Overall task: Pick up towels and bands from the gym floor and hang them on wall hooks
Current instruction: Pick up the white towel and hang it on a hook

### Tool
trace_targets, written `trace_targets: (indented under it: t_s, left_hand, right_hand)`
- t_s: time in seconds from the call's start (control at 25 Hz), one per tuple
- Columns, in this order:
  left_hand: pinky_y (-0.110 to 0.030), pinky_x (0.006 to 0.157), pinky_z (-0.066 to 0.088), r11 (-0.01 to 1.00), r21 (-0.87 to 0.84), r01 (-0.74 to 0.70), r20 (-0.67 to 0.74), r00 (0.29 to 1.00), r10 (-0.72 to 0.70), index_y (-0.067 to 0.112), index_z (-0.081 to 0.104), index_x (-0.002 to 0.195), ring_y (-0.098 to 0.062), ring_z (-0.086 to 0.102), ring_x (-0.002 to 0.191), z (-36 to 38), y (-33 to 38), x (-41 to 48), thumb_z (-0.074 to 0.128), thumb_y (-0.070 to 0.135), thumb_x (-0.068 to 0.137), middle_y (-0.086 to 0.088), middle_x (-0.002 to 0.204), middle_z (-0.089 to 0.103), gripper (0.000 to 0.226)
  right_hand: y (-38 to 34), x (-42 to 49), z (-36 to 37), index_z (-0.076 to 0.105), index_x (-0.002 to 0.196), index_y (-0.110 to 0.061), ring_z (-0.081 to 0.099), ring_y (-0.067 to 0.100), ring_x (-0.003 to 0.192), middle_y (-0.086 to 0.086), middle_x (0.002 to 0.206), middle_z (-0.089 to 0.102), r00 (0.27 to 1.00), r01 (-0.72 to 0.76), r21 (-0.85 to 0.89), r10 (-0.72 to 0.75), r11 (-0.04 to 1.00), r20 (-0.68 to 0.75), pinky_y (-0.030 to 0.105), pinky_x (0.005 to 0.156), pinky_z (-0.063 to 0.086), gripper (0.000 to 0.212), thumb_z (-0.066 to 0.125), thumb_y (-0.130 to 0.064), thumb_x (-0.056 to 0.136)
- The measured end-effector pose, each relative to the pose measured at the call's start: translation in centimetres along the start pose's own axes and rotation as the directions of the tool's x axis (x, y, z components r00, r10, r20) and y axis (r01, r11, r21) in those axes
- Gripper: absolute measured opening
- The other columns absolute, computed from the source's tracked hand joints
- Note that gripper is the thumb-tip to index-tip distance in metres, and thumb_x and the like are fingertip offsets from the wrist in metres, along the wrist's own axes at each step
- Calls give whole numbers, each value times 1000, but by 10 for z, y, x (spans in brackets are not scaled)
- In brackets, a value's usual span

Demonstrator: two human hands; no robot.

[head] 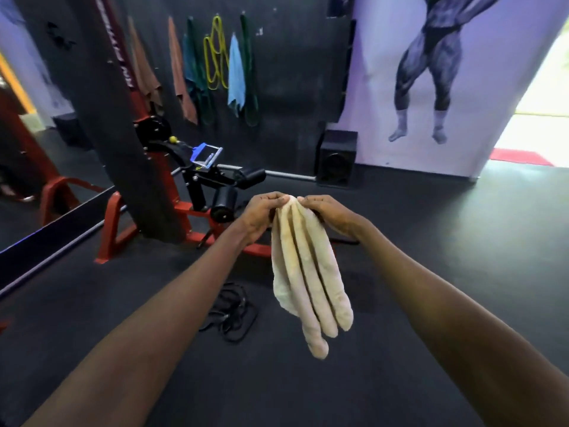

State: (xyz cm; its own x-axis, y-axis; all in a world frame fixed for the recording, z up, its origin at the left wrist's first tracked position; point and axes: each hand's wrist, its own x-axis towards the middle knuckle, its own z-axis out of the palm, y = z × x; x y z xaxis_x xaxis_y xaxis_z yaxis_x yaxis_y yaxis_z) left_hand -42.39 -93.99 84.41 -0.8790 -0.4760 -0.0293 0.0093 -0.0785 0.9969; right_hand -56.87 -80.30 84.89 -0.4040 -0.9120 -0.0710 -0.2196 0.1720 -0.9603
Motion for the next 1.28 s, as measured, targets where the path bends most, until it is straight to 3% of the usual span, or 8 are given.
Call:
trace_targets:
  t_s: [0.12,0.24,0.48,0.68,0.84,1.08,1.2,1.28]
  left_hand:
    - [-23,63,52,1000,22,-13,78,997,11,5,72,97,-14,64,72,25,3,73,59,18,94,-6,84,70,18]
    - [-19,58,48,992,127,-19,156,988,-2,3,72,95,-9,60,63,65,3,146,60,19,94,-1,73,68,20]
    - [-25,66,50,980,193,-50,250,968,0,12,73,84,-11,60,69,150,-10,274,66,23,92,-1,74,67,16]
    - [-32,76,49,975,200,-96,254,966,43,7,73,87,-18,58,79,224,-8,401,65,21,92,-8,82,65,17]
    - [-22,62,43,936,340,-87,267,964,-8,13,73,84,-8,53,68,271,-6,485,65,20,92,1,73,63,14]
    - [-22,61,42,966,239,-99,194,980,52,11,69,82,-6,50,63,339,-2,614,62,19,94,4,68,59,16]
    - [-25,66,45,981,178,-82,199,979,45,13,70,81,-12,54,69,353,-2,692,63,19,93,0,73,62,15]
    - [-29,69,46,988,137,-74,221,974,42,9,70,87,-20,55,74,359,-3,754,65,19,92,-7,80,63,12]
  right_hand:
    - [7,17,-59,71,105,-13,66,12,90,0,98,71,998,-58,-100,54,993,-43,28,83,54,33,49,-38,101]
    - [20,33,-124,70,90,-12,62,12,89,0,94,67,974,-150,-186,113,971,-196,31,86,50,30,52,-34,100]
    - [55,55,-246,53,64,-23,48,7,65,-7,67,51,901,-168,-74,122,983,-416,25,67,41,36,59,-38,97]
    - [80,102,-376,53,74,-16,46,9,67,-1,73,49,918,-159,-94,112,983,-379,24,63,40,32,60,-38,96]
    - [104,139,-471,54,78,-12,45,12,72,3,78,46,944,-218,-250,139,943,-298,27,66,39,34,58,-41,97]
    - [135,219,-595,58,66,-20,51,8,65,-4,69,55,912,-113,16,110,993,-395,24,64,43,30,62,-29,95]
    - [149,280,-656,68,78,-16,57,19,82,7,86,62,896,-36,145,96,989,-433,35,78,47,15,63,-29,85]
    - [158,331,-700,70,88,-13,59,24,86,12,96,63,887,-25,207,117,978,-446,39,82,48,25,65,-34,75]
